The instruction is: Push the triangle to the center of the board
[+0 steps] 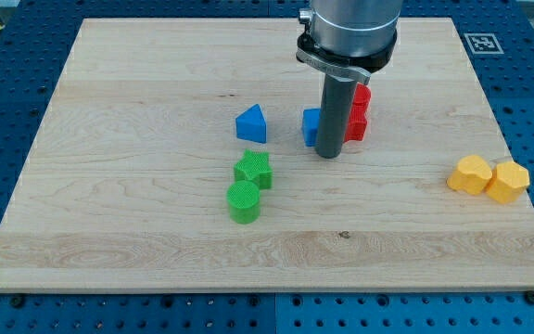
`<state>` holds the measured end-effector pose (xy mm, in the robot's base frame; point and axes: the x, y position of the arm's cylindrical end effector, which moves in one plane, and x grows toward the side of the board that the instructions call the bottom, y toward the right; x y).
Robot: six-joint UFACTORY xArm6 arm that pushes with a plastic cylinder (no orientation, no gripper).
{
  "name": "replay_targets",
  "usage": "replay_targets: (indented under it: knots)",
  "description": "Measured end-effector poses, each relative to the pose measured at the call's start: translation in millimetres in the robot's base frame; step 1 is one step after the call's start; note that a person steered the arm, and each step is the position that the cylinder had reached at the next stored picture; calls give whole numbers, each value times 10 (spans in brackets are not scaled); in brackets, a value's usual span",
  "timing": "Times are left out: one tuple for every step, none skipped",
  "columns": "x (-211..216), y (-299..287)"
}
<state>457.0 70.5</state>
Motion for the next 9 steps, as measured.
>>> replay_targets:
  knots:
    - [-38, 0]
    - [29, -46]
    - [59, -326]
    - [59, -522]
    - [59, -749]
    - [57, -905]
    - [-94, -953]
    - [-255, -934]
    - [-269, -936]
